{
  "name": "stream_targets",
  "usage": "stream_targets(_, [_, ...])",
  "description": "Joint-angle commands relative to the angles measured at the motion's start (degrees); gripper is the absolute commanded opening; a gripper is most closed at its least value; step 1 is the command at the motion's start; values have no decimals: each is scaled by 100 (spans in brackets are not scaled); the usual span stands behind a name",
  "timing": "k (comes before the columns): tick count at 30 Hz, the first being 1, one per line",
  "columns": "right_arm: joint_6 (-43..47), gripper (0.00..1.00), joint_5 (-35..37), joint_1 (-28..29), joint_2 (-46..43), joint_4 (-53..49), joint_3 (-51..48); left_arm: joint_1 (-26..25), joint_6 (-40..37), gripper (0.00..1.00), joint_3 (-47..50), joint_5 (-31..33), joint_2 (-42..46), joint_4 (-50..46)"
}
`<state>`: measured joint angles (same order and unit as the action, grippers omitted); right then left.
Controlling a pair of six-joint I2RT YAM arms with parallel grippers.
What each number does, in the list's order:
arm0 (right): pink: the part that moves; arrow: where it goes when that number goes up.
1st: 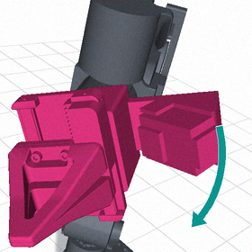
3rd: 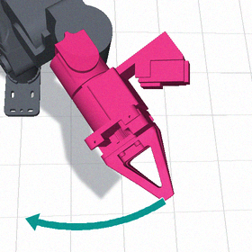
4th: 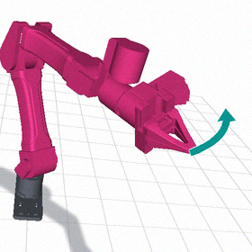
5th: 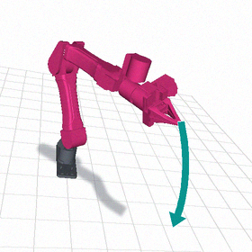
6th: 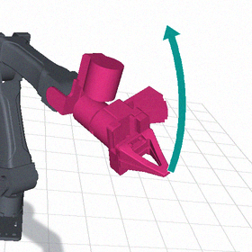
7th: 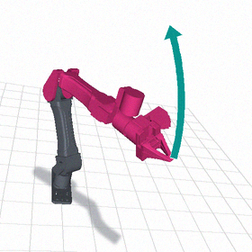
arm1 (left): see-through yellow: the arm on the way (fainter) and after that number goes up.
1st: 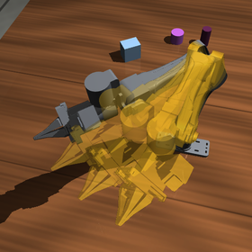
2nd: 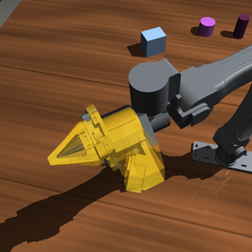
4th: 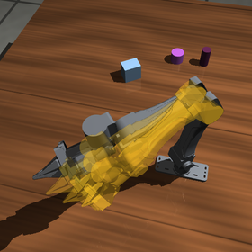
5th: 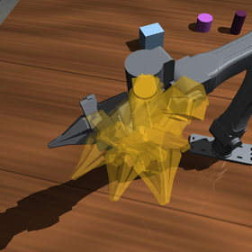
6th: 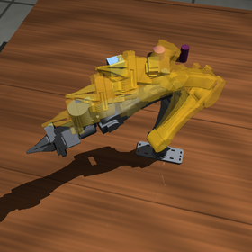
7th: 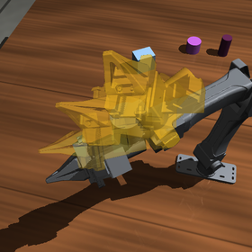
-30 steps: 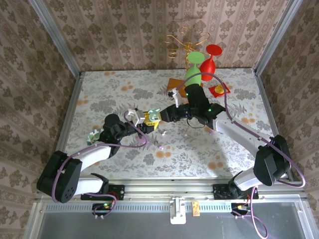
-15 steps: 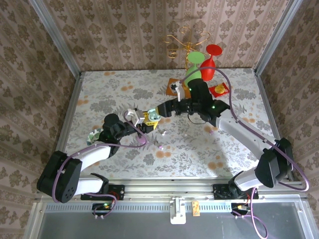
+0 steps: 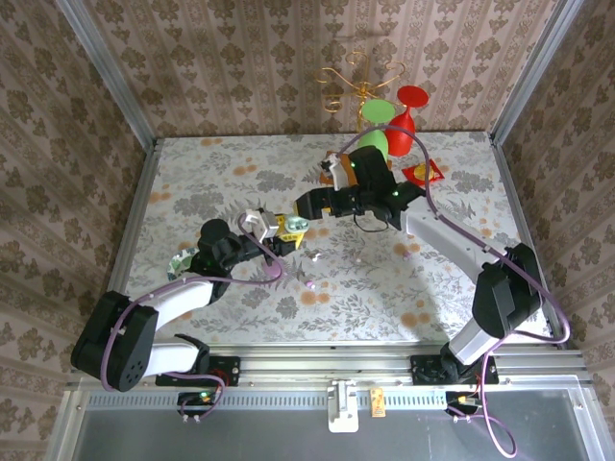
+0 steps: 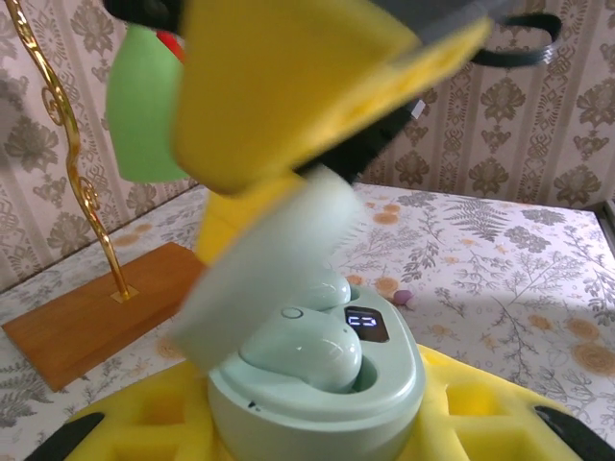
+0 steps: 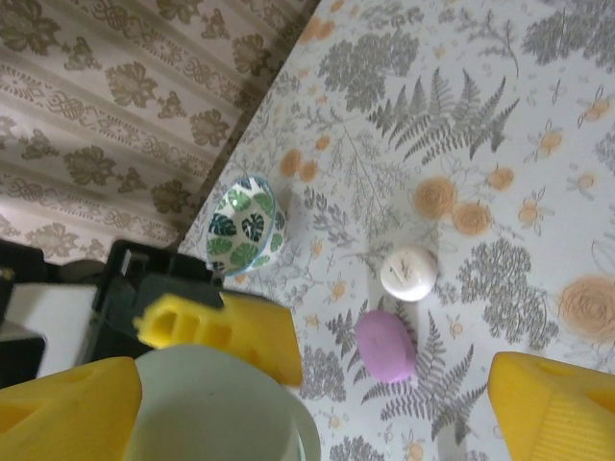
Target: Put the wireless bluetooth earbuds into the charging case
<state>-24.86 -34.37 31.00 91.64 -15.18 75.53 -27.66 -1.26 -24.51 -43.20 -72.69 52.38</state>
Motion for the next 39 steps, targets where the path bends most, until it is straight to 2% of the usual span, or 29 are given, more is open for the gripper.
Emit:
stream_targets(1, [-445, 97, -439, -63, -352, 479, -424, 19, 43, 24, -124, 147, 123, 229])
stream_targets(7, [-2814, 98, -1492, -336, -421, 3278, -1434, 10, 123, 24, -115, 319, 114, 382])
stream_targets(11, [-4337, 95, -1689, -275, -177, 5163, -1963, -3, 212, 24, -89, 529, 100, 595])
stream_targets(16, [-5442, 89, -1669, -118, 220, 6670, -2327, -3, 201, 24, -65, 593, 55, 712])
stream_targets(20, [-6094, 75, -1669, 6, 621, 7609, -2358, -3, 216, 24, -37, 777, 44, 756])
stream_targets(22, [-6330, 63, -1640, 20, 775, 7930, -2366, -5, 199, 24, -36, 778, 52, 741])
stream_targets(25, [-6514, 49, -1604, 20, 924, 8117, -2358, -3, 187, 24, -36, 777, 59, 730])
stream_targets(31, [-6536, 29, -1604, 14, 988, 8191, -2352, -5, 130, 25, -18, 813, 61, 637])
stream_targets(34, [-6346, 27, -1509, -32, 942, 7922, -2376, -3, 87, 37, -27, 822, 88, 533])
stream_targets(35, [-6250, 26, -1473, -58, 923, 7784, -2391, -3, 54, 45, -36, 825, 105, 481])
stream_targets(36, [-6103, 26, -1423, -99, 885, 7587, -2402, -3, 15, 59, -36, 851, 122, 404])
stream_targets(37, [-5955, 26, -1374, -141, 842, 7395, -2419, -3, -54, 68, -35, 875, 152, 299])
stream_targets(39, [-5546, 24, -1132, -267, 733, 6885, -2493, -3, -210, 82, -37, 927, 255, -60])
